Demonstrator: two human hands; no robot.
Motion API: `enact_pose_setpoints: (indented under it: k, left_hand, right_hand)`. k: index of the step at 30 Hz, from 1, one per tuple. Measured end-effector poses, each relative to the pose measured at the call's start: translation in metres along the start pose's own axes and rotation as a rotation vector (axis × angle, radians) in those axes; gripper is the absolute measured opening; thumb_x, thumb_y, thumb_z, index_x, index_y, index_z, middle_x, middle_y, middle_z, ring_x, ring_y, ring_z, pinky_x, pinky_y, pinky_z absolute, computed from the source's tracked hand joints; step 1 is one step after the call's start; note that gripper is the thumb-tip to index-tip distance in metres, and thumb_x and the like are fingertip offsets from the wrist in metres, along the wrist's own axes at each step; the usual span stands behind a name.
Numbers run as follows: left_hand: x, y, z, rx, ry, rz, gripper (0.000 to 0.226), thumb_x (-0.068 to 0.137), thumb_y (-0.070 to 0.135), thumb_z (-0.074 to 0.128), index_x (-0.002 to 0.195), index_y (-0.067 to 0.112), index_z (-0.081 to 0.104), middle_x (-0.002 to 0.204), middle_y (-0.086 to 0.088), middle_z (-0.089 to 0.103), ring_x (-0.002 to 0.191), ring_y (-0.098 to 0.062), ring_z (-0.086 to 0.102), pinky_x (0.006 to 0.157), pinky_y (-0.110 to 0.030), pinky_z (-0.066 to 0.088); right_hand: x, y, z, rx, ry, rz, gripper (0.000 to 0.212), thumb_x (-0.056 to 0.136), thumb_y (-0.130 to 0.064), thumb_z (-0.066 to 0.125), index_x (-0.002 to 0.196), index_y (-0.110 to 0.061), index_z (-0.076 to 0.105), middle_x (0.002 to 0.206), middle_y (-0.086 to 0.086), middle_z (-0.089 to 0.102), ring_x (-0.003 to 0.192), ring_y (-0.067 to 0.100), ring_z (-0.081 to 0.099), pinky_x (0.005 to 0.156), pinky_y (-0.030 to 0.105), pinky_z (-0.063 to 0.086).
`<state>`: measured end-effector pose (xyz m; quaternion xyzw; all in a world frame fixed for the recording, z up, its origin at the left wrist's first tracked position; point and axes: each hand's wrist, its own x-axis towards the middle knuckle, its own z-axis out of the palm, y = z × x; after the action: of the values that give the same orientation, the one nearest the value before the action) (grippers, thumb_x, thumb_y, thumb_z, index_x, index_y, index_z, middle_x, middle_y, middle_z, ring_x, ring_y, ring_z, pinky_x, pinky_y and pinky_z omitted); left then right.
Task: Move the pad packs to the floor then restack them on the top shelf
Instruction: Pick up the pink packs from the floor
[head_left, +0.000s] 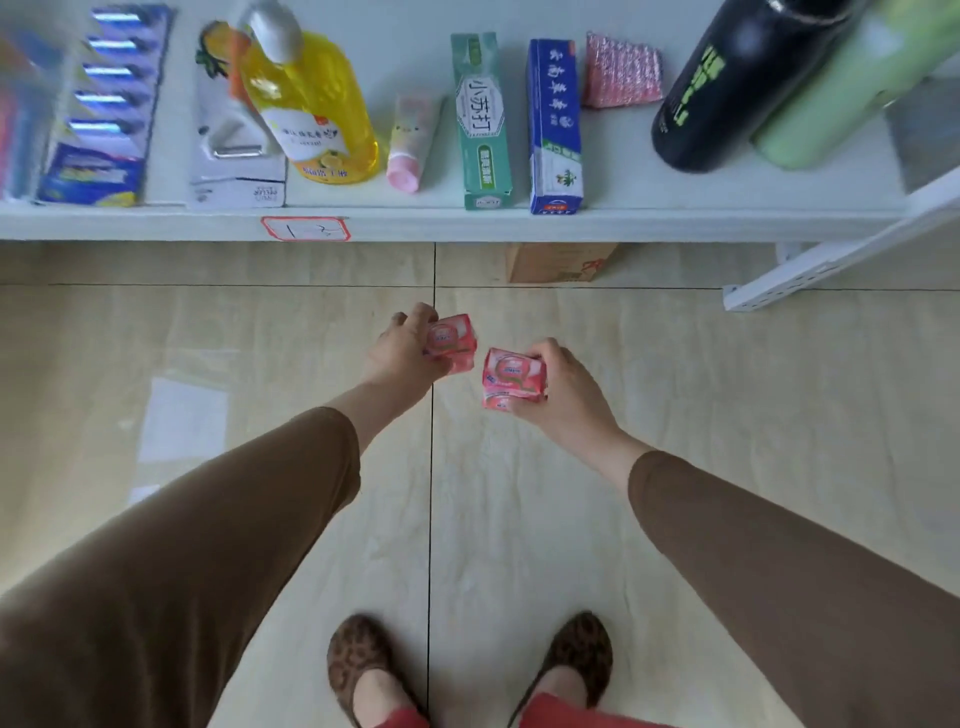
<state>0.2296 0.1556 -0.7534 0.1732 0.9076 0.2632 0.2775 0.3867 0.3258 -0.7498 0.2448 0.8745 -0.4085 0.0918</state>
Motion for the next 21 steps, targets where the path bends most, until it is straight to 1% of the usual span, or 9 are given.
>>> enact_pose_setpoints:
  k: [3,5,7,9,11,14,16,17,21]
  left_hand:
    - [-0.073,0.047,-0.055,-0.096,-0.011,0.029,0.055,0.074,0.024,0.082,0.12,0.021,0.051,0.099,0.002,0.046,0.085,-0.025,0.058,0.074,-0.034,0.048]
    - [-0.118,0.088,-0.101,-0.131,-0.005,0.066,0.055,0.073,0.024,0.082,0.119,0.023,0.052,0.095,0.006,0.045,0.084,-0.024,0.059,0.073,-0.032,0.048]
    - [-0.159,0.135,-0.152,-0.14,0.014,0.103,0.055,0.073,0.031,0.083,0.118,0.028,0.051,0.097,0.008,0.049,0.086,-0.02,0.06,0.072,-0.033,0.049]
    - [-0.195,0.187,-0.205,-0.157,0.03,0.14,0.057,0.071,0.042,0.083,0.117,0.034,0.049,0.107,0.009,0.055,0.09,-0.015,0.061,0.074,-0.035,0.051]
    - [-0.226,0.241,-0.258,-0.153,0.054,0.19,0.059,0.069,0.055,0.079,0.117,0.039,0.048,0.109,0.011,0.055,0.09,-0.008,0.061,0.076,-0.034,0.053]
    - [-0.259,0.321,-0.332,-0.197,0.113,0.264,0.07,0.059,0.082,0.065,0.114,0.043,0.048,0.105,0.017,0.054,0.086,0.005,0.058,0.072,-0.019,0.049]
    - [-0.267,0.364,-0.372,-0.19,0.165,0.308,0.071,0.058,0.083,0.063,0.113,0.042,0.049,0.103,0.017,0.054,0.085,0.007,0.057,0.068,-0.013,0.042]
    - [-0.267,0.383,-0.39,-0.176,0.196,0.327,0.069,0.058,0.081,0.063,0.112,0.041,0.05,0.102,0.018,0.054,0.084,0.006,0.057,0.067,-0.013,0.041]
    - [-0.242,0.45,-0.452,-0.139,0.303,0.418,0.066,0.057,0.072,0.063,0.11,0.034,0.053,0.098,0.017,0.053,0.08,-0.001,0.056,0.069,-0.025,0.047]
  right_hand:
    - [-0.06,-0.057,-0.069,0.069,-0.003,-0.015,0.051,0.073,-0.038,0.078,0.111,-0.038,0.044,0.105,-0.011,0.053,0.096,0.011,0.055,0.07,0.016,0.037]
    - [-0.097,-0.102,-0.123,0.103,0.012,-0.036,0.051,0.071,-0.044,0.075,0.113,-0.037,0.047,0.107,-0.01,0.055,0.101,0.011,0.055,0.076,0.02,0.042]
    - [-0.131,-0.15,-0.184,0.144,0.039,-0.06,0.053,0.069,-0.053,0.072,0.113,-0.037,0.05,0.106,-0.012,0.056,0.101,0.009,0.055,0.08,0.024,0.046]
    - [-0.158,-0.197,-0.247,0.183,0.068,-0.087,0.053,0.071,-0.051,0.078,0.115,-0.036,0.053,0.107,-0.012,0.058,0.101,0.008,0.057,0.079,0.024,0.048]
    - [-0.177,-0.24,-0.306,0.205,0.093,-0.124,0.056,0.072,-0.046,0.084,0.119,-0.036,0.055,0.11,-0.011,0.059,0.099,0.007,0.06,0.077,0.021,0.048]
    - [-0.197,-0.297,-0.391,0.207,0.132,-0.195,0.061,0.073,-0.048,0.085,0.125,-0.039,0.053,0.118,-0.014,0.059,0.1,0.003,0.06,0.08,0.02,0.046]
    - [-0.202,-0.326,-0.438,0.202,0.159,-0.252,0.062,0.075,-0.047,0.084,0.128,-0.042,0.053,0.122,-0.016,0.058,0.102,-0.003,0.057,0.084,0.018,0.045]
    - [-0.202,-0.338,-0.459,0.202,0.166,-0.276,0.061,0.076,-0.045,0.083,0.128,-0.045,0.052,0.122,-0.016,0.057,0.101,-0.005,0.057,0.084,0.014,0.045]
    - [-0.181,-0.381,-0.53,0.176,0.237,-0.33,0.059,0.077,-0.032,0.084,0.119,-0.054,0.05,0.117,-0.014,0.058,0.1,-0.008,0.056,0.078,0.002,0.04]
